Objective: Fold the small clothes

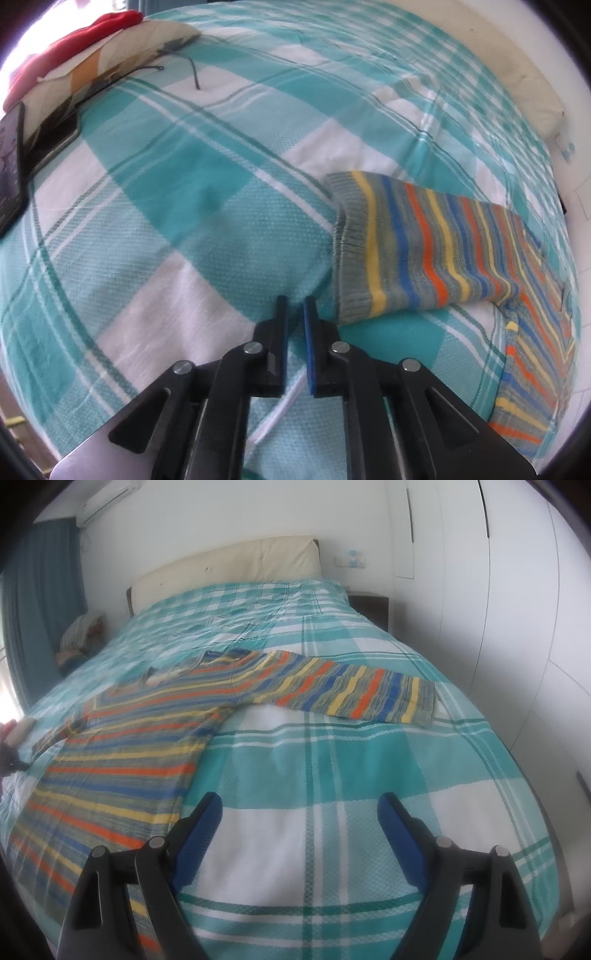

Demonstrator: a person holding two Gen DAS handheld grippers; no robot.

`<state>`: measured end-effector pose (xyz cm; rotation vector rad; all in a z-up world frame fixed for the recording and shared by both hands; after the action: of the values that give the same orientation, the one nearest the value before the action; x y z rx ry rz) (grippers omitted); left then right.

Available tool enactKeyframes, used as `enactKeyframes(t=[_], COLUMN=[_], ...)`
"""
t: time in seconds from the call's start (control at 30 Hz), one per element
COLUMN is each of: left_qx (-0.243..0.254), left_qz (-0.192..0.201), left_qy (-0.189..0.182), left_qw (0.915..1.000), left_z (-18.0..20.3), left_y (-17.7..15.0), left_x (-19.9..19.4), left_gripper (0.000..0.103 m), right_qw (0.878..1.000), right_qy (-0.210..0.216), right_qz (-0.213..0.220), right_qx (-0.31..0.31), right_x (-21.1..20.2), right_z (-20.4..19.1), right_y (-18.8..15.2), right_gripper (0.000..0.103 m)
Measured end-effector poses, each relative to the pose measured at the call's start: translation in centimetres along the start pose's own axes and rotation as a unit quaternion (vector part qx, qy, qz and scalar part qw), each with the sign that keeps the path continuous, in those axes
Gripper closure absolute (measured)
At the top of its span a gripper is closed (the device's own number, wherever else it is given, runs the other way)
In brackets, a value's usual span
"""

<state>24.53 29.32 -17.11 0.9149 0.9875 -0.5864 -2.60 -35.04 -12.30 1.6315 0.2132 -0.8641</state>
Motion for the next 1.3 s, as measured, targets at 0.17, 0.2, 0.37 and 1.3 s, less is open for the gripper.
enactKeyframes(t=[0.17,0.2,0.37,1.3], left_qx=[-0.043,-0.047,-0.045,0.047], left_qz=[0.051,0.048,0.01,0.121], left_qy=[-0.055,-0.064,-0.066,-0.014], left_qw=[0.9963,0.9957,0.9967,0.9914], left_z=[-0.6,-0.3,2.4,3.0], left_y=[2.8,3.5,5.1,-1.1], left_x=[-1.8,-1.3,2.4,-6.5], left_gripper=[0.022,0.021,0.04,0.01], right_qw=[1.0,1.0,1.0,1.0], right_qy=[0.003,0.003,-0.01,-0.027], right_qz=[-0.006,-0.007,-0.01,-0.01], right_qx=[0.001,-0.001,-0.024,-0.012], right_x=[0.6,0.7,0.7,0.9], right_z=[-0.1,-0.2,-0.9,-0.2], right_y=[0.1,0.1,-0.2,-0.2], right_gripper=[0.018,0.018,0.018,0.018])
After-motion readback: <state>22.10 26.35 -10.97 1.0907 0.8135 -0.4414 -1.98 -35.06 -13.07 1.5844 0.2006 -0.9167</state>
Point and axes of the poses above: each gripper's, at about its wrist camera, not at the fingertips, and x roughly the way its jaws point, z to its right, y to its top, the point moved 3 cm from there along x, roughly the way its jaws point, and after that the axes turned 3 degrees about -x, right-handed, at the moved point
